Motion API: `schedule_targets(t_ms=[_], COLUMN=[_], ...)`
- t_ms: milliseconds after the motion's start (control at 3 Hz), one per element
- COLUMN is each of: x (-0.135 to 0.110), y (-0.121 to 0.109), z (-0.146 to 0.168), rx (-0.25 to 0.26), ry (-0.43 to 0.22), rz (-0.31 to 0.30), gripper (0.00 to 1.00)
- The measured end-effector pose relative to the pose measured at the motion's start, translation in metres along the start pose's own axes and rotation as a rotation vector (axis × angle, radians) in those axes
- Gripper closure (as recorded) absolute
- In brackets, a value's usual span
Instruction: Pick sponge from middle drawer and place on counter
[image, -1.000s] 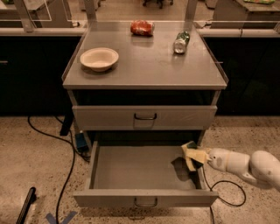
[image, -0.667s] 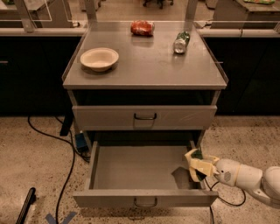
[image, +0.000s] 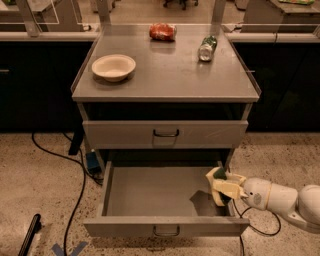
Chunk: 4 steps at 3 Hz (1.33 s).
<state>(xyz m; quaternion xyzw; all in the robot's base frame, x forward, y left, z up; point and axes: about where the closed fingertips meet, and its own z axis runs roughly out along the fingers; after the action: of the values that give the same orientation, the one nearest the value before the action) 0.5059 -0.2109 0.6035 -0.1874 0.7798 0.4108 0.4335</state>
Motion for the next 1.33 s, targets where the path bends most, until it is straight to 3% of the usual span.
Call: schedule_targets(t_ms=[333, 667, 1000, 1333], x=[-0.053, -0.138, -0.225, -0.225], y=[0.062, 0.129, 0.180, 0.180], z=[0.007, 0.016, 0.021, 0.021], rx=[-0.033, -0.016, 0.033, 0.033], ry=[0.003, 0.010, -0.024, -0.024], rz=[-0.112, -0.253, -0.363, -0.363], gripper=[1.00, 1.00, 1.00, 1.00])
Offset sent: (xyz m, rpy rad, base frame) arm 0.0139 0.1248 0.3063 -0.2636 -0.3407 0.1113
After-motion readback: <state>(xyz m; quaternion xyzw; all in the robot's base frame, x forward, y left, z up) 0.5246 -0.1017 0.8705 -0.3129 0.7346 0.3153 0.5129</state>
